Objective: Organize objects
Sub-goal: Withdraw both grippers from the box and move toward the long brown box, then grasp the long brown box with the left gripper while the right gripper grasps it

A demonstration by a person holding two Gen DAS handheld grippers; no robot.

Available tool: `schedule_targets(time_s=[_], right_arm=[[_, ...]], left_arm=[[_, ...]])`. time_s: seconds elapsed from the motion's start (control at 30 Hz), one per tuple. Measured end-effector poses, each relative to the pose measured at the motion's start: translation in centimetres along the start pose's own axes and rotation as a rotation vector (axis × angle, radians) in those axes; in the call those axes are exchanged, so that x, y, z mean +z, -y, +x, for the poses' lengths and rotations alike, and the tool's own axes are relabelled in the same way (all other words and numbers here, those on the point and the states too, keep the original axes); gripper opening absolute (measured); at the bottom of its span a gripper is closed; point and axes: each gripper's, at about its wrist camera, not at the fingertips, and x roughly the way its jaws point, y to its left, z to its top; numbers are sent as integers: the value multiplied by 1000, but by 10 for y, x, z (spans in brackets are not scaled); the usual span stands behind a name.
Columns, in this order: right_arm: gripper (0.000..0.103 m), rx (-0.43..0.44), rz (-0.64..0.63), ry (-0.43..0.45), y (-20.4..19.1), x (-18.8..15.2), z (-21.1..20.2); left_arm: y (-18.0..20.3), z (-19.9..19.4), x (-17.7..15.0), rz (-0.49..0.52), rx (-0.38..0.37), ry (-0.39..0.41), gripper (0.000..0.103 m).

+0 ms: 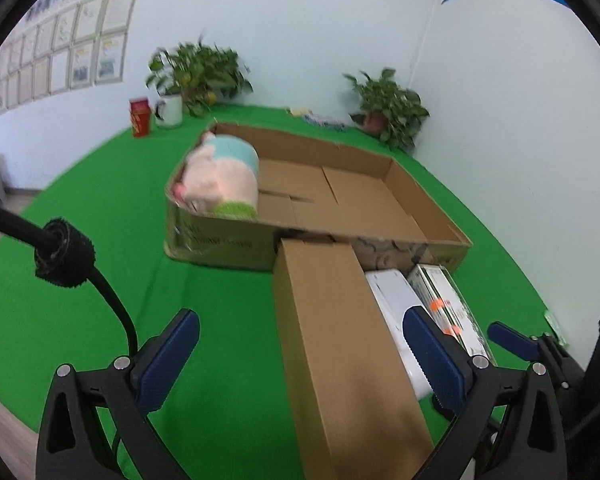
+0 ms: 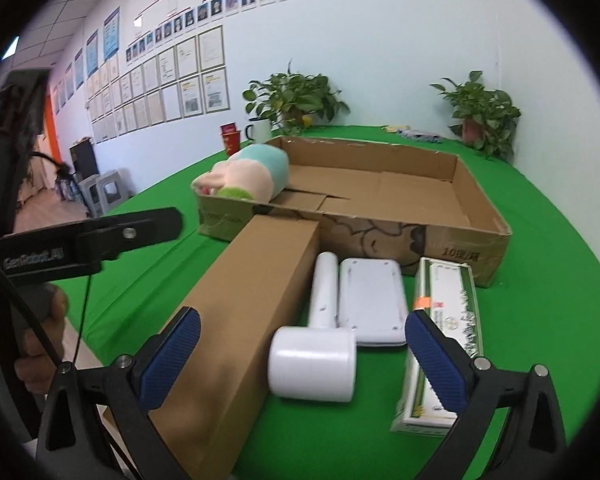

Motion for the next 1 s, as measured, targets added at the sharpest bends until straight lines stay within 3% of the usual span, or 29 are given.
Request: schedule_targets(time_s=[0.13, 0.2, 0.27, 0.37, 0.47, 0.77, 1.0], right_arm=[[102, 58, -3, -64, -14, -11, 5], [102, 77, -20, -88, -21, -15, 6], [102, 95, -26, -107, -28, -18, 4], [102, 107, -36, -132, -38, -22, 0], [102, 123, -40, -163, -46, -24, 0], [102, 134, -67, -209, -62, -28, 4], [101, 84, -111, -234, -67, -33, 11]], left_arm=[[-11, 30, -8, -72, -151, -162, 94], [-17, 41, -13, -120, -199, -213, 92], [-20, 50, -19, -155, -250, -258, 82], [-16, 61, -24, -147, -305, -309, 73], [-7, 59, -25, -92, -291, -310, 73], [-3, 56, -28, -63, -330, -334, 64], [-6, 54, -32, -58, -381, -356, 64]])
